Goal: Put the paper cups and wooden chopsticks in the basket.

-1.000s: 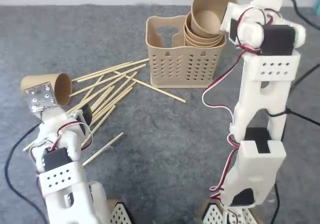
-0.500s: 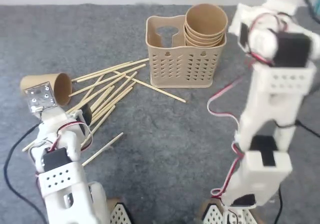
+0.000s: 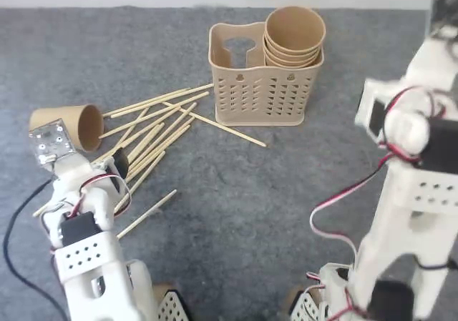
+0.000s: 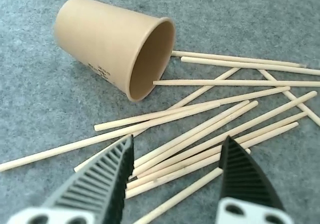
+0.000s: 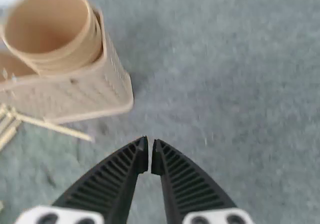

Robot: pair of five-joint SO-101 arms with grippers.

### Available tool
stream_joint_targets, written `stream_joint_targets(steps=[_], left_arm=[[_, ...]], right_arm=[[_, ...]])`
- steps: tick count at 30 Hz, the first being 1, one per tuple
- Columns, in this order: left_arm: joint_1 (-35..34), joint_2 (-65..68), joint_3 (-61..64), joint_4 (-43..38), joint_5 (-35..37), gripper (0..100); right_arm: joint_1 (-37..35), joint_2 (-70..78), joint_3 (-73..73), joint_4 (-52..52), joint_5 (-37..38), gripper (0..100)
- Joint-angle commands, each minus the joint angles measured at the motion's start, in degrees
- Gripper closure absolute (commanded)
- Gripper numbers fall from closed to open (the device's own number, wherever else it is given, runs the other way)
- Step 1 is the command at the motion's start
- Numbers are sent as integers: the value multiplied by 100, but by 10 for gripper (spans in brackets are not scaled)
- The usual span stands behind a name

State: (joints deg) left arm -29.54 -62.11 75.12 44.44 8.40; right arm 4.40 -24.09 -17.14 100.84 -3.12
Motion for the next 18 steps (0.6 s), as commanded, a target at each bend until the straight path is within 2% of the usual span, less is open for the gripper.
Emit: stream_joint_targets(steps=[1, 6, 11, 18], left_arm=[[-53, 62, -453, -211, -35, 735], [-62, 70, -681, -211, -53, 735], [-62, 70, -1007, -185, -316, 735], [-369, 580, -1763, -70, -448, 735]], right_arm=[[84, -708, 1187, 84, 545, 972], [259, -1138, 2848, -277, 1196, 972], [611, -1525, 4598, -1244, 1521, 972], [593, -1815, 6286, -2360, 1582, 972]])
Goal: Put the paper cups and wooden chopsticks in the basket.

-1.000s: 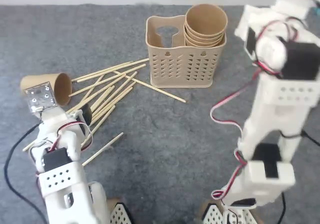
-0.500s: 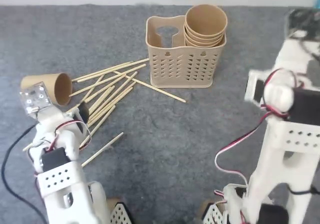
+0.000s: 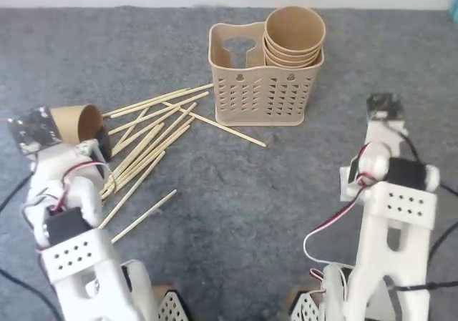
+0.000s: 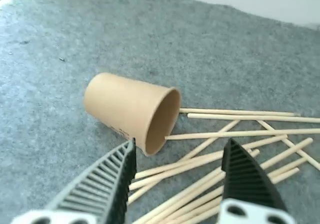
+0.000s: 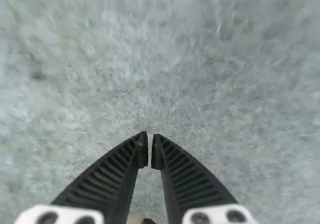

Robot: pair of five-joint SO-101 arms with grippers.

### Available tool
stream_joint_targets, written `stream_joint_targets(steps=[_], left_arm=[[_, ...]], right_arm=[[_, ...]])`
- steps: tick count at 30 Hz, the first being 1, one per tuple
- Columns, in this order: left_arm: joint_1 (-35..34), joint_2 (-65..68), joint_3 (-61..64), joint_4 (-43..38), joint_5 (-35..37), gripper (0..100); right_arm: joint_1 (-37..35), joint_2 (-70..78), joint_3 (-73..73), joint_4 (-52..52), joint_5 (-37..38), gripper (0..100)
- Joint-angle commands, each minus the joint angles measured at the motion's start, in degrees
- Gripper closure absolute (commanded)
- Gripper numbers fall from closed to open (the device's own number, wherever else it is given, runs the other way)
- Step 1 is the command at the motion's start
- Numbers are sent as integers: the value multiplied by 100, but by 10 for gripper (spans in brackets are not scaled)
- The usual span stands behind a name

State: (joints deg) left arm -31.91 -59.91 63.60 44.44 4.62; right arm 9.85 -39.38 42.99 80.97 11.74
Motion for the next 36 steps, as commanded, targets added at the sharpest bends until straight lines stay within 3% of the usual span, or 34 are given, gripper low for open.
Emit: stream_joint_targets(steps=[1, 11, 15, 24, 31, 36], left_arm=[[-158, 624, -822, 26, -70, 735], [-141, 3525, -2721, 211, -88, 735], [-132, 4273, -3002, -255, -378, 735], [-167, 5231, -2967, -1073, -1160, 739], [-264, 5626, -2967, -1635, -1802, 907], [-396, 5670, -2967, -1714, -1978, 928]], right_arm=[[48, -295, 404, -470, 88, 972], [-673, -233, 1714, -1815, -290, 972], [-804, -277, 2198, -2316, -273, 972], [-769, -233, 2224, -2343, -273, 972], [-769, -233, 2224, -2343, -273, 972], [-769, -233, 2224, -2343, -273, 972]])
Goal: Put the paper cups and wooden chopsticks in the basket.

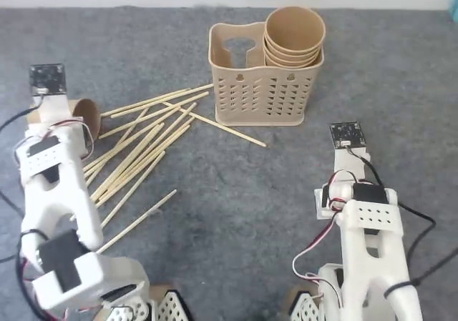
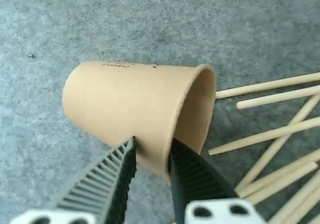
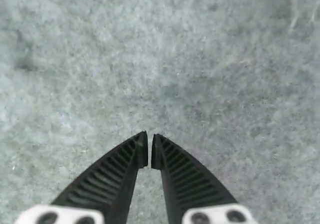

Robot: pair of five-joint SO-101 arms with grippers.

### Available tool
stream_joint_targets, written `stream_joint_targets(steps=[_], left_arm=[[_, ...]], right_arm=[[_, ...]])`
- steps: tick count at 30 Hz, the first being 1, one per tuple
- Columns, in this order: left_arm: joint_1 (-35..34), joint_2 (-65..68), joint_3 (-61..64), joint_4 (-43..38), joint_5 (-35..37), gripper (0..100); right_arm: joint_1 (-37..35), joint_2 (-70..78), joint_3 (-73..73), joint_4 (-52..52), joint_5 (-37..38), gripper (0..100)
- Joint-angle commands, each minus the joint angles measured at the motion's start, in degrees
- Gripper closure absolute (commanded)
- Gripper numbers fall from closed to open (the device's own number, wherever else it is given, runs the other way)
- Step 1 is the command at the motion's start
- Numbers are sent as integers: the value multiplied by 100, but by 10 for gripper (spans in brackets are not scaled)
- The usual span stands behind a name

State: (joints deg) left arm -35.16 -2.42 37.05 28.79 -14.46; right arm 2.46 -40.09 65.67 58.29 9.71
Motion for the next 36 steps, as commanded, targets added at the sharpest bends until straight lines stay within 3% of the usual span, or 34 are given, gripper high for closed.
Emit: stream_joint_targets(steps=[1, 5, 9, 16, 21, 28, 36], left_arm=[[-97, -97, -312, -141, -62, 930], [-132, -378, -295, -79, -44, 991], [-132, -941, -338, 536, 598, 987], [70, -2189, -646, 2145, 1662, 987], [404, -2752, -1543, 3622, 2514, 987], [1521, -2796, -3380, 5319, 3349, 987], [3086, -2673, -4892, 5521, 4440, 987]], right_arm=[[-31, -163, -44, -84, -70, 972], [-31, -163, -35, -84, -70, 972], [-31, -163, -35, -84, -70, 972], [-31, -154, -35, -66, -62, 972], [-31, -163, 70, -92, 70, 972], [-31, -163, 79, -92, 132, 972], [-31, -163, 114, -92, 132, 972]])
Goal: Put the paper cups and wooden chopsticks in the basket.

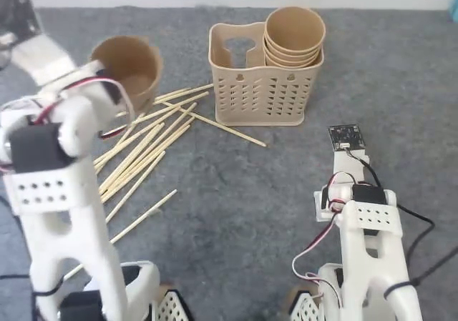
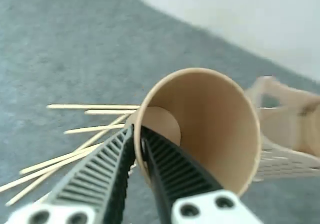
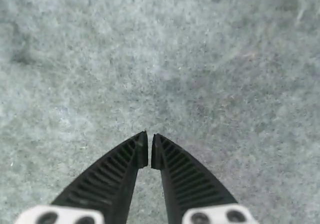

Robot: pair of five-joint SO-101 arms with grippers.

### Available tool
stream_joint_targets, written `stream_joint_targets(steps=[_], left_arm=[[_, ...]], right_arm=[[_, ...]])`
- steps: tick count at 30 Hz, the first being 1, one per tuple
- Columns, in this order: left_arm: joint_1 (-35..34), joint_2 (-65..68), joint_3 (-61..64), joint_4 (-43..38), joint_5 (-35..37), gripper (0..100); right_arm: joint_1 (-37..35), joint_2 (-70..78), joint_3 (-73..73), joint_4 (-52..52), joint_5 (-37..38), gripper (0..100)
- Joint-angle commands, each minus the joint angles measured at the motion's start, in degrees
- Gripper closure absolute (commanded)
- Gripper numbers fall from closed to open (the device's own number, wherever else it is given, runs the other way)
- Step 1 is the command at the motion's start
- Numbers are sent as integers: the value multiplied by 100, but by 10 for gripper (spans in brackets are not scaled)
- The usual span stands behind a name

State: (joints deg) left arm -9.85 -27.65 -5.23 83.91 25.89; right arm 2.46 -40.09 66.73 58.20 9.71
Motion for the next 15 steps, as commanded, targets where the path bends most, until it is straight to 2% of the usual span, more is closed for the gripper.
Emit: stream_joint_targets(steps=[1, 6, 15], left_arm=[[721, -26, -866, -44, 589, 987], [1257, 853, -1921, -475, 1732, 988], [2233, 2154, -4356, -220, 1802, 988]], right_arm=[[-31, -163, 44, -127, 132, 972], [-48, -163, 123, -295, 132, 972], [-75, -163, 123, -295, 141, 972]])
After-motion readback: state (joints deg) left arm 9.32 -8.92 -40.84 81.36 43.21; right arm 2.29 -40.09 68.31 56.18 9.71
